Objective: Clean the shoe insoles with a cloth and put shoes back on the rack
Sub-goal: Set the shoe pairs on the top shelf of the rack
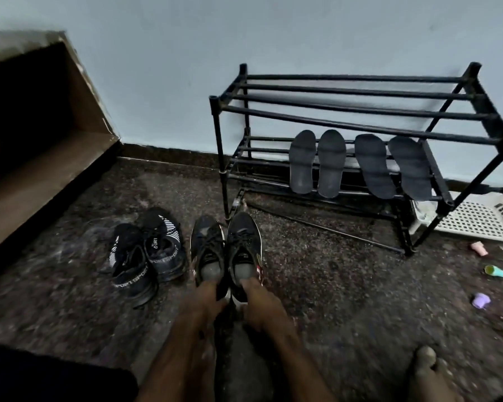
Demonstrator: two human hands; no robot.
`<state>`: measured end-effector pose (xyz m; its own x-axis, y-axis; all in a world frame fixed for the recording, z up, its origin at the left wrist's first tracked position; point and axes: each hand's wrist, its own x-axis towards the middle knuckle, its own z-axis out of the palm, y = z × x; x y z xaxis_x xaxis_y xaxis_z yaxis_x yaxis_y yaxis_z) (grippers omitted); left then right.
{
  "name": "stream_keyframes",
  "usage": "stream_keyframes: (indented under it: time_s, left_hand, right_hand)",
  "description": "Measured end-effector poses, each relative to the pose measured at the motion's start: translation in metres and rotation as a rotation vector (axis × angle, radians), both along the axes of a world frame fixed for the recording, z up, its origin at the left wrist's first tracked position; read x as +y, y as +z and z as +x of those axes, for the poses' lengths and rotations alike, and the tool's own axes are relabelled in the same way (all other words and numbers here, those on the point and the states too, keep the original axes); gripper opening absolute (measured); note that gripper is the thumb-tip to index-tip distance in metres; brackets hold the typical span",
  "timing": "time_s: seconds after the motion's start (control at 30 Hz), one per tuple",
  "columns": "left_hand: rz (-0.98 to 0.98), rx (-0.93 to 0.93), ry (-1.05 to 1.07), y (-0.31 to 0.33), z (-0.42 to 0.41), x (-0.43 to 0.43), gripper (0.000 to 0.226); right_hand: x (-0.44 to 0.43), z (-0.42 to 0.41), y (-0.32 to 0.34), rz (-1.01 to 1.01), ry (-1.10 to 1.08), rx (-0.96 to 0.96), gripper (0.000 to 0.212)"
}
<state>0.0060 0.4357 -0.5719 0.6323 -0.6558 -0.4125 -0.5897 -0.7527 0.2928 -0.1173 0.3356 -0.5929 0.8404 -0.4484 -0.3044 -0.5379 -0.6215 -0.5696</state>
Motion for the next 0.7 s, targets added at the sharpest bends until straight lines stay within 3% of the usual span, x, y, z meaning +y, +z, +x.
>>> stream_keyframes:
  time_s: [0.1,0.23,0.4,0.53,0.7]
  left_hand:
    - [-0.019,-0.070,0.016,0.002,-0.022,0.007,0.050]
    - [-0.029,0.006,0.009,-0.004,-0.034,0.015,0.053]
    - [0.024,-0.011,-0.013,-0.006,-0.054,0.019,0.040]
    - [0.075,-0.037,-0.042,-0.015,-0.060,0.011,0.047]
    - [0.054,-0.137,-0.004,-0.030,-0.069,0.012,0.030]
  right_hand:
    - [0.013,-0.006,0.001,-0.073,-0.006,0.055,0.065]
    - [0.022,-0.020,0.011,-0.142,-0.041,0.076,0.048]
    - [0.025,-0.037,0.015,-0.175,-0.040,0.189,0.047]
    - [0.016,-0.045,0.011,-0.223,-0.014,0.299,0.044]
    - [0.021,-0.046,0.007,-0.295,0.001,0.313,0.032]
